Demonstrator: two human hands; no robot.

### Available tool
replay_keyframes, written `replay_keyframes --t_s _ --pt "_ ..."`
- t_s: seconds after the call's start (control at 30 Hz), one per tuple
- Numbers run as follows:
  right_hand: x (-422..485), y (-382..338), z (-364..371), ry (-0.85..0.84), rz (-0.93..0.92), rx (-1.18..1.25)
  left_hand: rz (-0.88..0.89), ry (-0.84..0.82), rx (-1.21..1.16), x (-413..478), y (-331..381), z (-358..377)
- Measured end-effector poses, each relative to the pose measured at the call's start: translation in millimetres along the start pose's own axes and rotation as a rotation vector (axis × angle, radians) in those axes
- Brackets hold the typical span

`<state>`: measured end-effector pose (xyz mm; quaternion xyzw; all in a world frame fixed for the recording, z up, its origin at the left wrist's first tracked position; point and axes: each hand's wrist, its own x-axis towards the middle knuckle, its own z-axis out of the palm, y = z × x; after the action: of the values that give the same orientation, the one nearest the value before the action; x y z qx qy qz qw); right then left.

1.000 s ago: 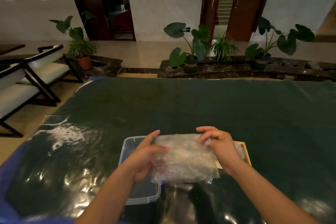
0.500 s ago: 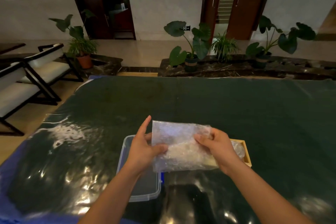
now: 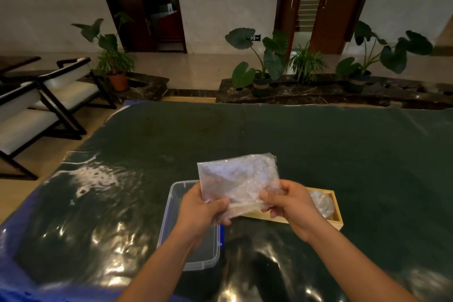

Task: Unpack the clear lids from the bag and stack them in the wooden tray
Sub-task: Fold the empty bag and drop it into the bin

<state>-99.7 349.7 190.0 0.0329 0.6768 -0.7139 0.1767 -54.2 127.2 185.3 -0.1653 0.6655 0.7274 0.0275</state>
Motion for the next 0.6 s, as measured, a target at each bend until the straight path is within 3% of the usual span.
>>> replay_keyframes --t_s 0.1,0.17,0.23,0.33,0.4,0.47,0.6 --pt "1 -8 -4 0.039 -0.081 -0.126 0.017 0.030 0.017 -1 3 -4" --pt "0 -14 -9 0.032 -0.118 -0.267 0.130 0.070 0.066 -4 12 -10" --pt "-2 -22 -11 -0.031 -0.145 -0.413 0.226 0.062 0.330 -3 29 -14" --pt "-3 -36 -12 -0.108 -0.177 -0.399 0.154 -0.209 0.815 -1 51 -9" --pt "-2 -44 -13 -0.059 -0.210 -0.342 0.085 -0.239 0.747 -1 54 -4" --pt "-2 -44 -14 -0.008 -0.185 -0.142 0.072 -0.157 0.580 -3 48 0" --pt "-12 -13 -4 -0.162 0.049 0.264 0.043 -0.062 0.321 -8 33 13"
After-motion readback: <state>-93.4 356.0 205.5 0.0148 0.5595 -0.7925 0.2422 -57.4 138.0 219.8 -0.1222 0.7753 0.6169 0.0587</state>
